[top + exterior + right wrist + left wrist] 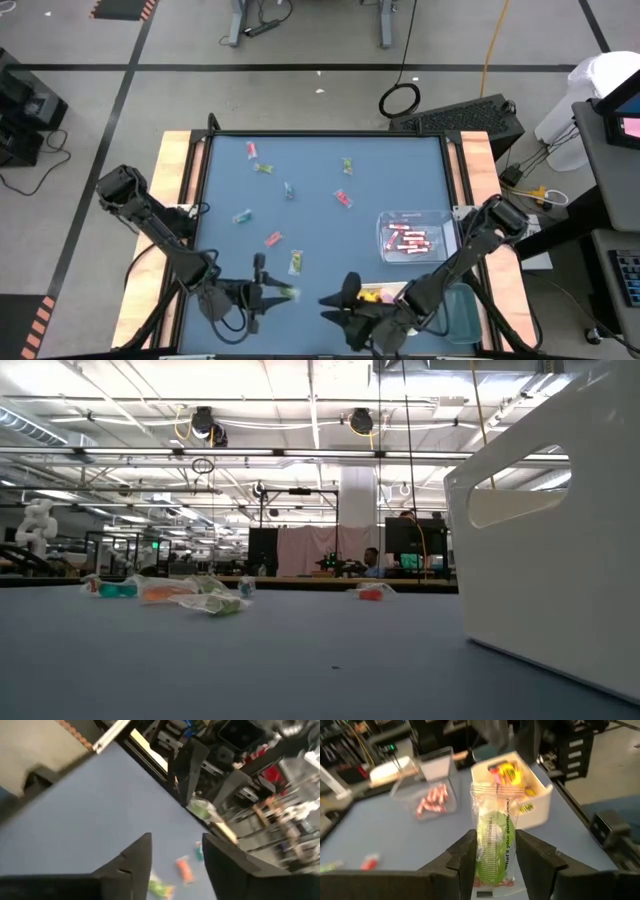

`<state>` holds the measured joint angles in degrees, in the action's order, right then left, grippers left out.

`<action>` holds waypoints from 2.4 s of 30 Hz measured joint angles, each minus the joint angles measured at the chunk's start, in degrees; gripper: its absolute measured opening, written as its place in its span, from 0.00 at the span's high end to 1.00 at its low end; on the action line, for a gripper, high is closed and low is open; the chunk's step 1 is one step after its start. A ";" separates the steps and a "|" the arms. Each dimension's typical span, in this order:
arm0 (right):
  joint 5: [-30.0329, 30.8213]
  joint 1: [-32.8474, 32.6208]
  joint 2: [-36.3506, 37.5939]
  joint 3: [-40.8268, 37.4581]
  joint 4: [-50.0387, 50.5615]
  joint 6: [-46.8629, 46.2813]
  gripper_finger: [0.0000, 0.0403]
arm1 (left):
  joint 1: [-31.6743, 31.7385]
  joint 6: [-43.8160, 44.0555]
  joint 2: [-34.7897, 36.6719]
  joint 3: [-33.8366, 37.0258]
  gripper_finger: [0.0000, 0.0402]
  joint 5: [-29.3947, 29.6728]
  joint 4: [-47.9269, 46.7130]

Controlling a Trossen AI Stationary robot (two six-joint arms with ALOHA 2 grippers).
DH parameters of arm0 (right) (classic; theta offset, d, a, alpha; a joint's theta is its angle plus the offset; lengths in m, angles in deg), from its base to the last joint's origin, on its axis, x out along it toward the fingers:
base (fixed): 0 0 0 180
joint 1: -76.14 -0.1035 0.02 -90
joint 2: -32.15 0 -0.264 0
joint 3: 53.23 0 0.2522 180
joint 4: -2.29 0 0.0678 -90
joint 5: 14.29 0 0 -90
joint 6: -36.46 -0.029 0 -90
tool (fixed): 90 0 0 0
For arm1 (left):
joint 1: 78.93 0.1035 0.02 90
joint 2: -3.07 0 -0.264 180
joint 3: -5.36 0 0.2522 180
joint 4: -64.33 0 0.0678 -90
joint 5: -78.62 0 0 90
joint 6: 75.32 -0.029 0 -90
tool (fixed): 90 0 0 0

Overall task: Sort candy
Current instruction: Put the green gummy into the blue bin

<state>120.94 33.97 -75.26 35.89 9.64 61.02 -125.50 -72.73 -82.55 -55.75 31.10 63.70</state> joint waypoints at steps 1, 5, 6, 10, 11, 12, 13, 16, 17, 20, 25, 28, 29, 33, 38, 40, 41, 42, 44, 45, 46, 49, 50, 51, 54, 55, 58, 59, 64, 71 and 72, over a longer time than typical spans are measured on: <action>0.01 0.43 -0.06 0.00 -0.30 2.26 0.58 | 0.49 -1.65 0.00 0.00 0.66 0.00 1.18; -0.17 2.27 -0.09 -0.02 -3.22 10.63 0.51 | 2.32 -7.07 0.00 0.00 0.66 -0.04 5.35; -0.09 2.64 -0.09 -0.02 -3.62 12.51 0.50 | 2.75 -8.32 0.00 0.00 0.66 -0.04 6.50; 0.40 3.62 -0.09 -0.04 -5.48 18.66 0.48 | 4.17 -11.29 0.02 0.00 0.66 -0.18 9.70; 1.02 3.72 -0.09 -0.04 -5.89 19.97 0.48 | 4.48 -11.99 0.02 0.00 0.66 -0.21 9.86; 2.07 3.80 -0.09 -0.04 -5.92 21.26 0.48 | 4.71 -12.19 0.01 0.00 0.66 -0.22 10.03; 3.19 3.82 -0.09 -0.04 -5.87 22.61 0.48 | 4.94 -12.21 0.02 0.00 0.66 -0.22 10.13; 6.57 3.86 -0.09 -0.04 -5.94 26.70 0.48 | 5.29 -12.09 0.02 0.00 0.66 -0.24 10.09; 7.08 3.86 -0.09 -0.04 -6.11 28.43 0.48 | 5.28 -11.97 0.02 0.00 0.66 -0.24 10.03; 6.81 3.86 -0.09 -0.04 -5.98 31.54 0.48 | 5.25 -11.02 0.02 0.00 0.66 -1.46 10.01; 4.56 3.81 -0.09 -0.04 -5.81 33.51 0.48 | 5.25 -10.37 0.02 0.00 0.66 -5.76 10.07; 7.09 3.20 -0.07 -0.04 -5.84 35.27 0.48 | 5.25 -8.95 0.02 0.00 0.66 -6.68 9.93; 7.61 2.90 -0.07 -0.04 -5.85 37.22 0.48 | 5.25 -8.91 0.02 0.00 0.66 -6.90 9.94; 6.52 1.72 -0.07 -0.09 -6.81 44.60 0.48 | 5.25 -8.91 0.02 0.00 0.66 -8.33 9.92; 1.96 3.81 -0.07 -0.09 -6.92 45.14 0.48 | 5.25 -8.90 0.02 -0.02 0.66 -8.39 9.91; 0.28 4.71 -0.07 -0.09 -7.12 45.15 0.48 | 5.25 -8.89 0.02 -0.02 0.66 -8.41 9.90; -0.84 5.13 -0.06 -0.09 -7.16 45.17 0.48 | 5.25 -8.89 0.02 -0.02 0.66 -8.41 9.92; -1.71 5.46 -0.06 -0.09 -7.15 45.17 0.48 | 5.25 -8.89 0.02 -0.02 0.66 -8.41 9.91; -4.30 6.21 -0.07 -0.09 -7.13 45.17 0.48 | 5.27 -8.87 0.02 -0.02 0.66 -8.41 9.88; -5.34 6.68 -0.05 -0.09 -7.19 45.16 0.48 | 5.35 -8.87 0.02 -0.02 0.66 -8.41 9.90; -6.23 7.10 -0.05 -0.09 -7.37 45.16 0.48 | 5.36 -8.87 0.02 -0.02 0.66 -8.41 9.90; -9.25 8.32 -0.05 -0.09 -9.05 45.17 0.48 | 5.41 -8.87 0.04 -0.02 0.66 -8.41 9.90; -10.53 8.72 -0.05 -0.09 -9.61 45.15 0.48 | 5.41 -8.86 0.04 -0.02 0.66 -8.41 9.90; -11.67 9.15 -0.02 -0.09 -10.01 45.15 0.49 | 5.41 -8.82 0.04 -0.02 0.66 -8.41 9.90; -14.55 10.34 -0.02 -0.09 -10.05 44.65 0.53 | 5.41 -7.56 0.04 -0.02 0.66 -8.41 9.88; -15.43 10.72 -0.02 -0.09 -10.02 44.05 0.55 | 5.41 -7.40 0.04 -0.02 0.66 -8.42 9.90; -18.08 11.50 -0.02 -0.09 -9.92 42.32 0.60 | 5.41 -7.38 0.04 -0.02 0.66 -8.41 9.87; -18.25 11.62 -0.02 -0.09 -9.74 41.82 0.62 | 5.41 -7.38 0.04 -0.02 0.66 -8.41 9.89; -18.62 11.82 -0.02 -0.09 -9.62 38.91 0.71 | 5.41 -7.38 0.04 -0.02 0.66 -8.41 9.88; -18.60 11.71 -0.02 -0.09 -9.55 36.09 0.80 | 5.35 -7.36 0.04 -0.02 0.66 -8.39 9.88; -18.60 11.71 -0.02 -0.09 -9.53 35.97 0.80 | 5.36 -7.36 0.04 -0.02 0.66 -8.37 9.88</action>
<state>102.34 45.68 -75.29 35.80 0.11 96.99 -120.14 -80.09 -82.51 -55.78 22.73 73.58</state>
